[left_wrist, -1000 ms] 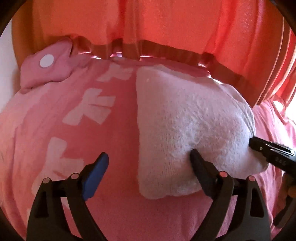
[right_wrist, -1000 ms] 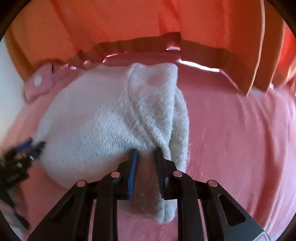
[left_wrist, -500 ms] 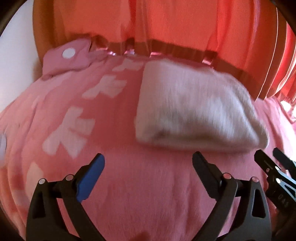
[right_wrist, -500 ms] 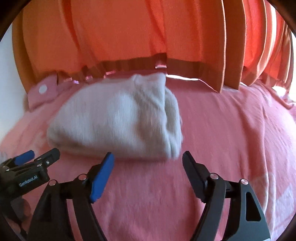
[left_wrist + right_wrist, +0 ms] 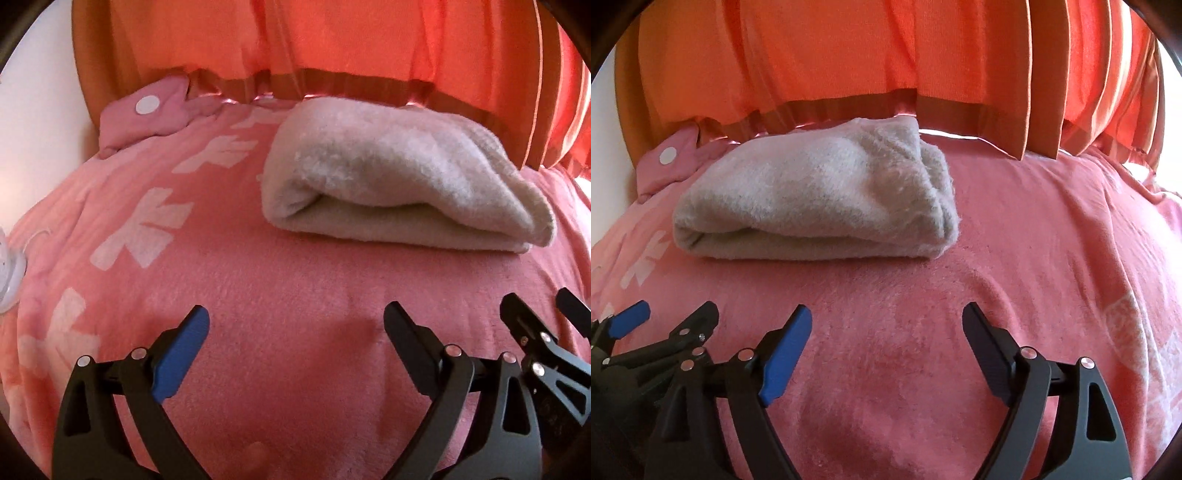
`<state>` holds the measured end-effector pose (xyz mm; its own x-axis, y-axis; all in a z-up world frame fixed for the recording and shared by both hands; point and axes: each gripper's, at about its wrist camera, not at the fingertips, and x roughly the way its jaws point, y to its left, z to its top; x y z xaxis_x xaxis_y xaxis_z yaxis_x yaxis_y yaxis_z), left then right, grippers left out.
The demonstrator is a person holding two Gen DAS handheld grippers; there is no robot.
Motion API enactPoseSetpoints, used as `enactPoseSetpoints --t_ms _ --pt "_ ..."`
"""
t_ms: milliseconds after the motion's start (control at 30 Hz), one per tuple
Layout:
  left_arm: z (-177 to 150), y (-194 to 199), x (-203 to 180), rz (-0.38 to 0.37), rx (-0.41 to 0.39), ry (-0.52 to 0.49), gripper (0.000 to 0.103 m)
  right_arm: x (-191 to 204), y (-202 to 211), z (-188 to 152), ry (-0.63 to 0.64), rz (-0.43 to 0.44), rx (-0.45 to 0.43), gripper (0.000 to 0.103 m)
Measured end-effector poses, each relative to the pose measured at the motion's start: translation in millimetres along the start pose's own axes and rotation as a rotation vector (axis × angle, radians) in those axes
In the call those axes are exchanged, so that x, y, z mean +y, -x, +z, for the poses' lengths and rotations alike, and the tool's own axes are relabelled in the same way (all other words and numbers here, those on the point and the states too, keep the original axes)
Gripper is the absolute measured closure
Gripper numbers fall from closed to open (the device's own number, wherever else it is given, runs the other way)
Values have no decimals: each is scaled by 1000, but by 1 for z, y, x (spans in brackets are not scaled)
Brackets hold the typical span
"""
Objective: Fold small clothes
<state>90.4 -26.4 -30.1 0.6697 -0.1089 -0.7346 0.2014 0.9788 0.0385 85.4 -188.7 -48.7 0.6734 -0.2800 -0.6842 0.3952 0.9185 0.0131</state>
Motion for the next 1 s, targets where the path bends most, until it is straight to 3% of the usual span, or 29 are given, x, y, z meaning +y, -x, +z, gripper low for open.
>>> enactPoseSetpoints --t_ms 267,1000 --pt "0 -3 -1 20 17 1 10 -2 -9 1 -32 19 53 22" --pt "0 -2 -3 24 8 -7 13 -2 -7 1 -30 5 41 22"
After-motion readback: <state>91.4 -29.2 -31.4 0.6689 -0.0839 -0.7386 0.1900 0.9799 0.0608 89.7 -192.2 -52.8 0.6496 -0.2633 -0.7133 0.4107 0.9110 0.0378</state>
